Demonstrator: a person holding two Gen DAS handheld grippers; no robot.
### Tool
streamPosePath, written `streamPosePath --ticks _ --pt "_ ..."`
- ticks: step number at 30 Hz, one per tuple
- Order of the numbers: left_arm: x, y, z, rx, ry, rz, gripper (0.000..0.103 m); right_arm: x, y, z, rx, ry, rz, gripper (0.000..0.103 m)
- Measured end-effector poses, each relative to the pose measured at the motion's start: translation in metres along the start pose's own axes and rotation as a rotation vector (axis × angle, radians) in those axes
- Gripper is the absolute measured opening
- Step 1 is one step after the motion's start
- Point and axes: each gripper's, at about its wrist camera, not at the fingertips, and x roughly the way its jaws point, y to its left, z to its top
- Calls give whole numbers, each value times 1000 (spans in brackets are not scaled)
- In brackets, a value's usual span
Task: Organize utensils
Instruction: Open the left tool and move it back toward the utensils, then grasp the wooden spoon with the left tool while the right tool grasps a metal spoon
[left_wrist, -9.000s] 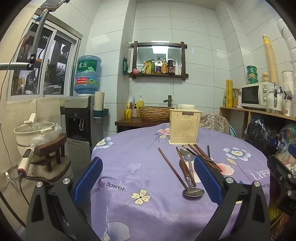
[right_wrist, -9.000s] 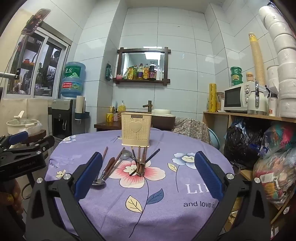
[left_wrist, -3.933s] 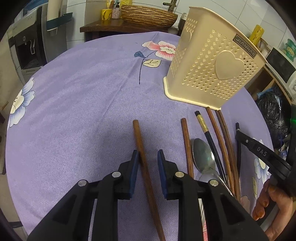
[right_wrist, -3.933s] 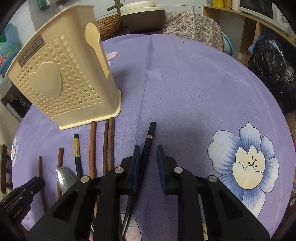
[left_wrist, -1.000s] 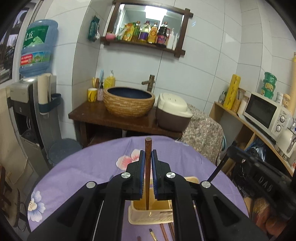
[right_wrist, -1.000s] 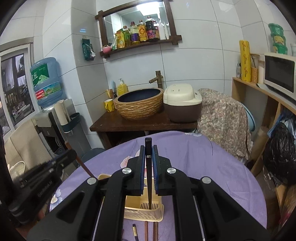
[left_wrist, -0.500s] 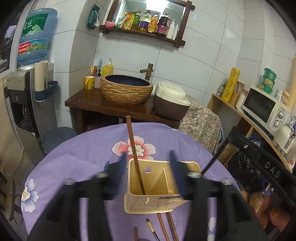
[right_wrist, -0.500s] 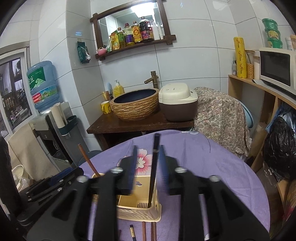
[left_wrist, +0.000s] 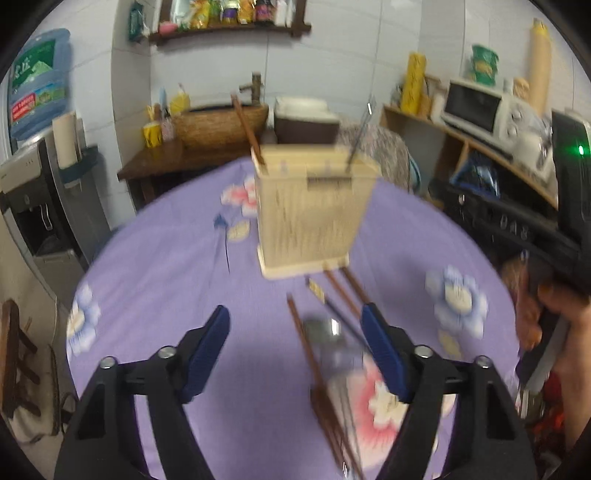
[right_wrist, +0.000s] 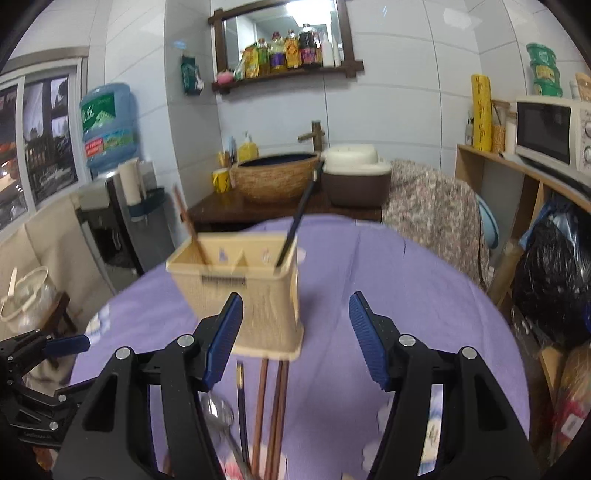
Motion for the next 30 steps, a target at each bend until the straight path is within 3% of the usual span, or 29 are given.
streamPosePath --ticks 5,9,19,30 --pt "12 -8 -56 -13 124 -40 43 -9 3 -59 -43 56 -44 60" --pt "26 -15 -75 -56 179 -59 31 -15 8 -89 -45 84 -48 60" --pt "35 -21 -94 -97 216 -59 23 -29 22 -106 -84 87 -45 60" --pt "48 10 -82 -135 235 -47 23 -15 33 -101 -139 136 -6 60"
